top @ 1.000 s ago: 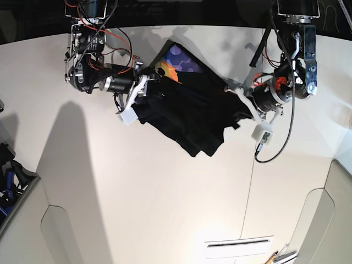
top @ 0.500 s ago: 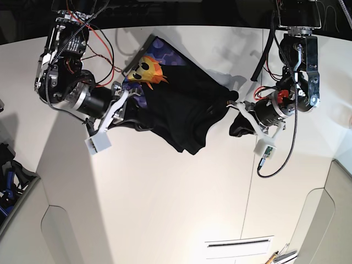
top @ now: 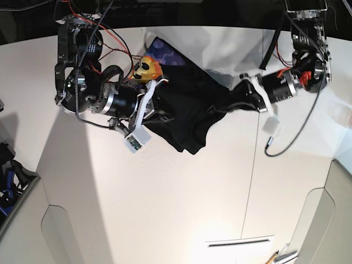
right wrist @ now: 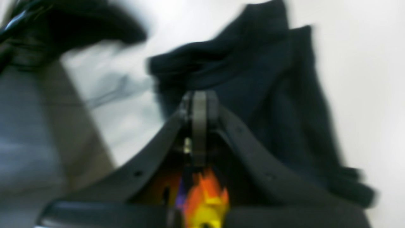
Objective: Fold the T-shirt properly
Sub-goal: 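Hold the bundle with both grippers and lay it flat, print side up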
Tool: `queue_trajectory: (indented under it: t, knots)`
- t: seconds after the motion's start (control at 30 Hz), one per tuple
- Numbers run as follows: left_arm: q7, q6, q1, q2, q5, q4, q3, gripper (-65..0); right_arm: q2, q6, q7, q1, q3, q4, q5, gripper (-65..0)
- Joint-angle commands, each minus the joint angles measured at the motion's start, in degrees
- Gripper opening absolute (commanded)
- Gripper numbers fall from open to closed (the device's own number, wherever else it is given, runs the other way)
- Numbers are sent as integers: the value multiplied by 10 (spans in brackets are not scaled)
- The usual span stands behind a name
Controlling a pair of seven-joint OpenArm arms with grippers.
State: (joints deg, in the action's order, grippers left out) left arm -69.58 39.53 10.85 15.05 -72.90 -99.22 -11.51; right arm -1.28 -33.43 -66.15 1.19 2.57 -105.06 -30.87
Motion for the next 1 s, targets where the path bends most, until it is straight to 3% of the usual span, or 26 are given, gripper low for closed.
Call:
queue_trajectory:
  t: [0.0,0.3,0.43,0.6,0.7,0.8,0.97]
  knots:
    - [5,5,4,-3,-28,-9,7,-650,1,-1,18,20,6,-3,0,-650]
    - [3,5,47,-71,-35,-9,111,-650,2,2,21,91,12,153,-2,-650]
    - [8,5,47,-78,-14,-9,158,-650,2,2,65,106,12,238,-4,-650]
    - [63,5,49,-77,167,-9,193,-650,2,2,111,119,12,300,33,-650]
    - [81,-37,52,-74,266,-9,193,-650,2,2,119,126,12,305,67,-650]
    - [84,-62,59,-63,313,-9,193,-650,2,2,144,134,12,304,92,-650]
    - [90,-64,77,-45,316,-9,193,-650,2,4,149,155,12,304,95,-650]
